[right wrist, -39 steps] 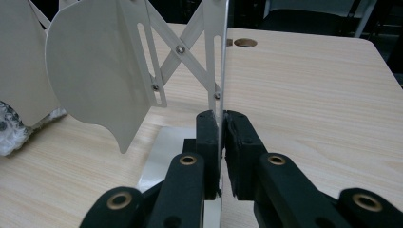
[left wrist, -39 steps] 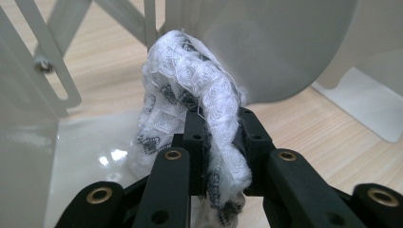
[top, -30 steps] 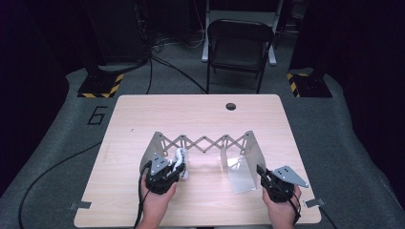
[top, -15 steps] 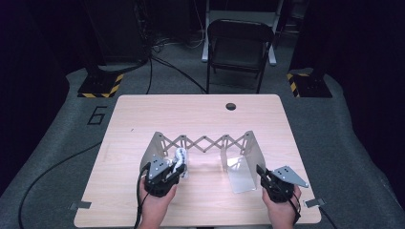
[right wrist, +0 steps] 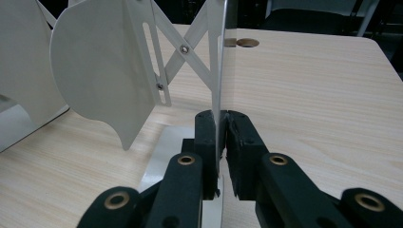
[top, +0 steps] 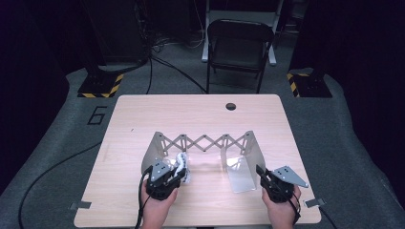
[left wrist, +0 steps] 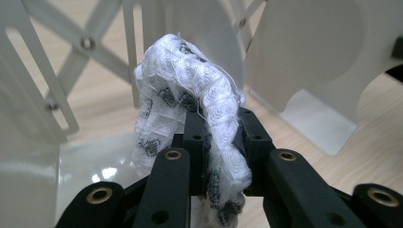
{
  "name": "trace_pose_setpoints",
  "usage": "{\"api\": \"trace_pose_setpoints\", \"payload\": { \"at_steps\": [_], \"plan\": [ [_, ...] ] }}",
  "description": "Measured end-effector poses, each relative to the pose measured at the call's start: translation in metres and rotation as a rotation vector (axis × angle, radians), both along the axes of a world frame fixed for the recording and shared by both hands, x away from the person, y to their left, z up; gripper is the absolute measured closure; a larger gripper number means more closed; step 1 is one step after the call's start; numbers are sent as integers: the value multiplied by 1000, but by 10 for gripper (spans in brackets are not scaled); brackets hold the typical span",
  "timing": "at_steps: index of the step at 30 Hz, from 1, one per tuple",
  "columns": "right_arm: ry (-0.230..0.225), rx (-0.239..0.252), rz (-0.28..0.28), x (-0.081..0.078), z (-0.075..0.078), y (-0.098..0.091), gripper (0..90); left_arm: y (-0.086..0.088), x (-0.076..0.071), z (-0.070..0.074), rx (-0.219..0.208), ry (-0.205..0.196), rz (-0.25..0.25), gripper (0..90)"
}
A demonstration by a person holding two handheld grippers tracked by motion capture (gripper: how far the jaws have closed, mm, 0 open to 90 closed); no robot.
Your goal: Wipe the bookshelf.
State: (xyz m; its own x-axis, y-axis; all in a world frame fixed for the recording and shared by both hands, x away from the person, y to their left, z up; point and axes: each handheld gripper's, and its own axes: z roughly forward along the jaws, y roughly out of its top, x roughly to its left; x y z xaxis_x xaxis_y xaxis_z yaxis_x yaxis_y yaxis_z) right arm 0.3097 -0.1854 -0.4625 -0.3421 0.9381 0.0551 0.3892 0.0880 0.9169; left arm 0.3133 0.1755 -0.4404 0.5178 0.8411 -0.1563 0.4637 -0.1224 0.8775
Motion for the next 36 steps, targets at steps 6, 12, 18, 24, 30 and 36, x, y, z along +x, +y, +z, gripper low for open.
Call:
{"api": "trace_pose_setpoints", "payload": {
  "at_steps": [6,12,18,24,30,36],
  "plan": [
    [1,-1,0,0,0,1,832,1,5,17,-4,-36,-3,772],
    [2,-2,5,0,0,0,830,-3,8,-1,20,-8,6,772],
    [2,2,3,0,0,1,828,-6,12,-30,61,61,11,772],
    [3,1,9,-1,0,0,827,-1,13,-11,35,22,14,772],
    [2,1,8,-1,0,1,825,4,13,29,-14,-69,14,772],
    [5,10,8,-1,0,1,821,4,17,10,6,-32,24,772]
  ]
}}
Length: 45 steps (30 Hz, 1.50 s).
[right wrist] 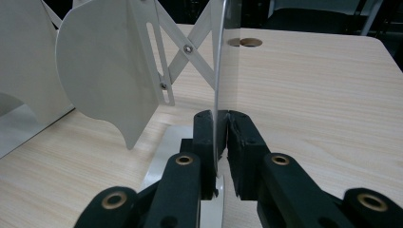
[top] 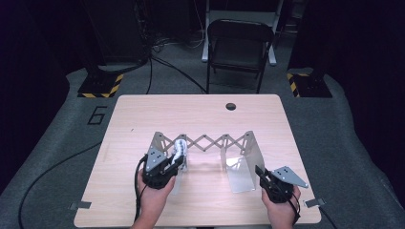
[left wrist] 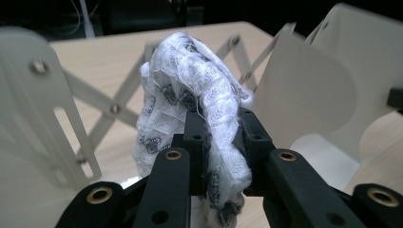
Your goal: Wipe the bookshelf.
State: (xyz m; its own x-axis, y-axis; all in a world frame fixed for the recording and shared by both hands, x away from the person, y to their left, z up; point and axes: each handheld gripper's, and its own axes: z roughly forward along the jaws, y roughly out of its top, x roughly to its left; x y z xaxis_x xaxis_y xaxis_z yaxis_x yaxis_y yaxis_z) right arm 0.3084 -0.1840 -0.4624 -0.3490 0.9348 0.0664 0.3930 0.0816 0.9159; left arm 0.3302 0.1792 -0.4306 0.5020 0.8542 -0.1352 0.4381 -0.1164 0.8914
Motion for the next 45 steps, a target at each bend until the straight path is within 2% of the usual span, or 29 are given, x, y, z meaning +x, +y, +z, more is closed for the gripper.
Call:
{"api": "trace_pose_setpoints", "payload": {
  "at_steps": [5,7,8,14,18,22,26,30,35,41,45],
  "plan": [
    [-1,-6,1,0,0,0,821,-2,1,-30,27,73,-1,772],
    [0,-3,2,0,0,0,821,-3,0,-34,28,73,7,772],
    [-2,-2,-3,0,0,1,820,-2,-1,-33,27,80,-1,772],
    [4,-5,17,-1,1,2,806,1,-2,-5,-4,17,-5,772],
    [2,-8,7,-3,1,3,800,0,-1,11,-19,-7,-8,772],
    [13,1,25,-4,1,5,777,1,-1,22,-27,-24,-12,771],
    [11,-3,39,-6,2,9,757,1,-3,31,-42,-36,-23,771],
    [14,-13,51,-7,2,11,739,-2,-5,39,-34,-53,-32,771],
    [22,4,66,-10,2,16,707,-7,-4,48,-37,-74,-47,771],
    [25,0,82,-14,3,22,685,-17,-5,56,-34,-104,-63,771],
    [22,-4,91,-16,3,25,680,-27,-4,59,-38,-107,-79,771]
  ]
}}
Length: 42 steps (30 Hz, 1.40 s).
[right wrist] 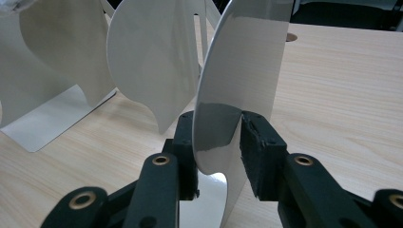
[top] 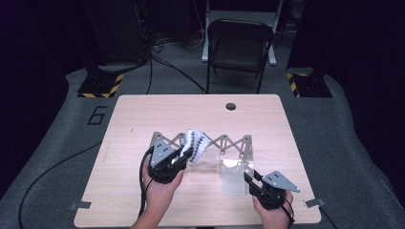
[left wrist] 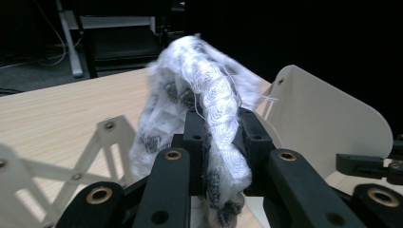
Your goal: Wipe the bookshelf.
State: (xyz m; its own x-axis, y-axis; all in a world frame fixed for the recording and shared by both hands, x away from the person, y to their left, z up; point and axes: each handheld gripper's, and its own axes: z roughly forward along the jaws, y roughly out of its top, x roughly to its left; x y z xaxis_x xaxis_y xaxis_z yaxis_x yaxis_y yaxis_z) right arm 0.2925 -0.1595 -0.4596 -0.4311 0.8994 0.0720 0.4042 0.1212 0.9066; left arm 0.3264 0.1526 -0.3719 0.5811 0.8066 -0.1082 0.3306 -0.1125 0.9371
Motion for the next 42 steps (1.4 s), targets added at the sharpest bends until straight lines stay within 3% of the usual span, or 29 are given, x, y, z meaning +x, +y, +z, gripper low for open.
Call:
{"api": "trace_pose_setpoints", "payload": {
  "at_steps": [9,17,20,25,36,42],
  "plan": [
    [-4,7,17,-4,0,7,654,-19,5,-7,41,11,6,771],
    [-4,0,24,-6,0,9,654,-33,10,-8,20,7,11,771],
    [-11,6,26,-6,-1,9,654,-38,13,-10,42,1,17,771],
    [-12,6,26,-6,-1,7,656,-47,17,-23,42,35,33,772],
    [-11,6,24,-6,-1,7,659,-64,21,-53,148,74,31,772],
    [-10,8,27,-6,-1,6,660,-72,21,-71,174,101,11,772]
  ]
}}
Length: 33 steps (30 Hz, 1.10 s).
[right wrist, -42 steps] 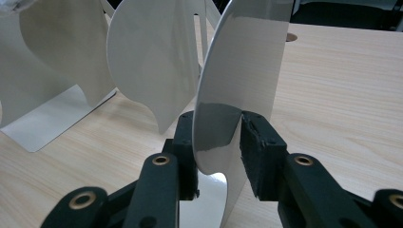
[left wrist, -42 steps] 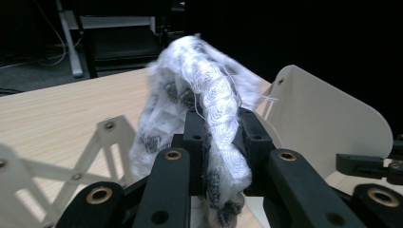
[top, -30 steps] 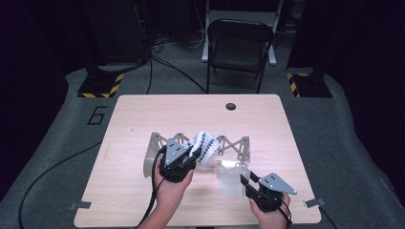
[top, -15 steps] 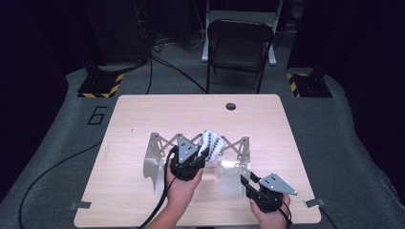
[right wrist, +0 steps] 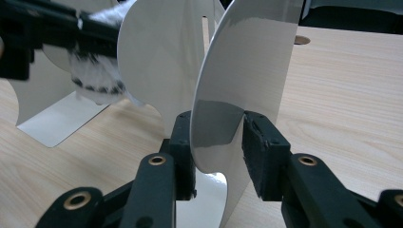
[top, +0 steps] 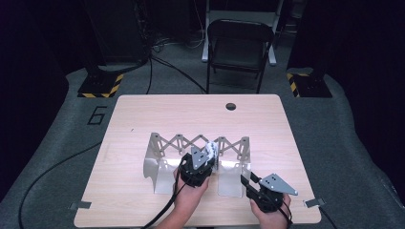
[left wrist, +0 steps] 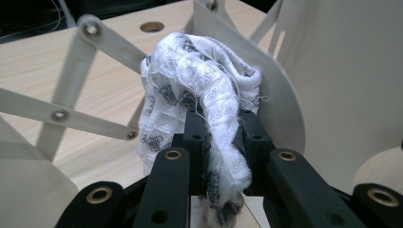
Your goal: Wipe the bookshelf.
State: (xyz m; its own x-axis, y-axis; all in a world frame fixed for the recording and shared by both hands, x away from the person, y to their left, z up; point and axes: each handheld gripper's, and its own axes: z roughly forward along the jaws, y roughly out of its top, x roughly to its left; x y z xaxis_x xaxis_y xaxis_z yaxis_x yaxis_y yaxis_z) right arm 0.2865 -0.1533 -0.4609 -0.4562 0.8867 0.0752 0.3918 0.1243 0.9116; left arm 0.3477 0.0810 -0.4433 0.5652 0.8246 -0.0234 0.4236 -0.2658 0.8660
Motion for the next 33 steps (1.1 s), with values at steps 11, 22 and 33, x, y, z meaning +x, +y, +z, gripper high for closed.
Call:
{"api": "trace_pose_setpoints", "payload": {
  "at_steps": [11,22,33],
  "plan": [
    [-3,14,0,0,-1,0,662,-3,-2,-22,30,42,-29,771],
    [2,12,-5,0,-1,1,661,13,-15,15,-100,-16,-50,771],
    [1,15,-1,0,-1,0,661,4,-23,-7,-66,27,-74,771]
  ]
}}
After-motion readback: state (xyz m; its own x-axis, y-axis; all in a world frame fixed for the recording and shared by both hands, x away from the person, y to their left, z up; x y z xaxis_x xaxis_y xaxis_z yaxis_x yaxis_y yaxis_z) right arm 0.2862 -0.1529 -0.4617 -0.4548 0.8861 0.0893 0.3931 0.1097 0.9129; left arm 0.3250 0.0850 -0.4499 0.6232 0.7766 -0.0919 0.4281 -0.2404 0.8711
